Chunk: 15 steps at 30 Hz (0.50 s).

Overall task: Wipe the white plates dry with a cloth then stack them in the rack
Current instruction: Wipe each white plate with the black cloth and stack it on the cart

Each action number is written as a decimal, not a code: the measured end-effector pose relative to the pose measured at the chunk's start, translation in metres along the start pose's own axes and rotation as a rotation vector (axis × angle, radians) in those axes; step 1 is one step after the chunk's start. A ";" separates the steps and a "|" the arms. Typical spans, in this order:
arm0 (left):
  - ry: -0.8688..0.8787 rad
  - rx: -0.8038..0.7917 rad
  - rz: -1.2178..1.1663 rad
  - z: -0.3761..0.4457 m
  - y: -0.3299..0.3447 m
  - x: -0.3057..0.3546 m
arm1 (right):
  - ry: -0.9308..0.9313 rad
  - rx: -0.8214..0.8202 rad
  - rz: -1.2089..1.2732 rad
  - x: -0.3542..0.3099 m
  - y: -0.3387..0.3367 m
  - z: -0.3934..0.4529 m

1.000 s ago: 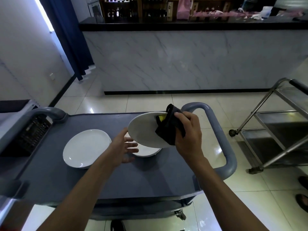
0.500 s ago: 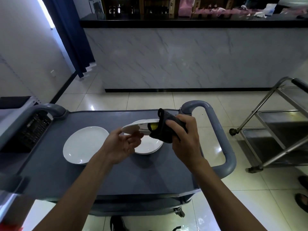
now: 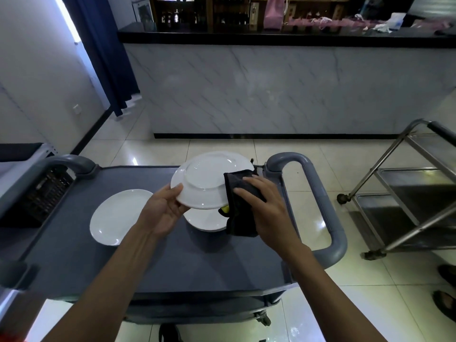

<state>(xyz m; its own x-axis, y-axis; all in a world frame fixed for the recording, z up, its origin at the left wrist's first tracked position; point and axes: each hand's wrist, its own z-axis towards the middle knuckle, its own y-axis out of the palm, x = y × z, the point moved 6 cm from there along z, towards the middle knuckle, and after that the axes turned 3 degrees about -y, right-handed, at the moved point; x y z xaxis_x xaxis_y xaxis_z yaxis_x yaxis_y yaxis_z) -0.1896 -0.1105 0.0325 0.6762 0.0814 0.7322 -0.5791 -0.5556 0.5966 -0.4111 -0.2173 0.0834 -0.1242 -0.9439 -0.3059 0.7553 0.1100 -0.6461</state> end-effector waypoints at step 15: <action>0.172 -0.020 0.463 -0.017 0.033 -0.008 | 0.411 -0.051 0.206 0.001 0.035 0.008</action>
<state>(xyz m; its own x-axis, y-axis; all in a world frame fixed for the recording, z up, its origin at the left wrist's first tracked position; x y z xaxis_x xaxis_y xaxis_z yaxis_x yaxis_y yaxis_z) -0.2217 -0.1152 0.0515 0.2617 -0.0337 0.9646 -0.8107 -0.5499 0.2007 -0.3795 -0.2169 0.0665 -0.2273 -0.6998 -0.6773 0.7598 0.3076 -0.5728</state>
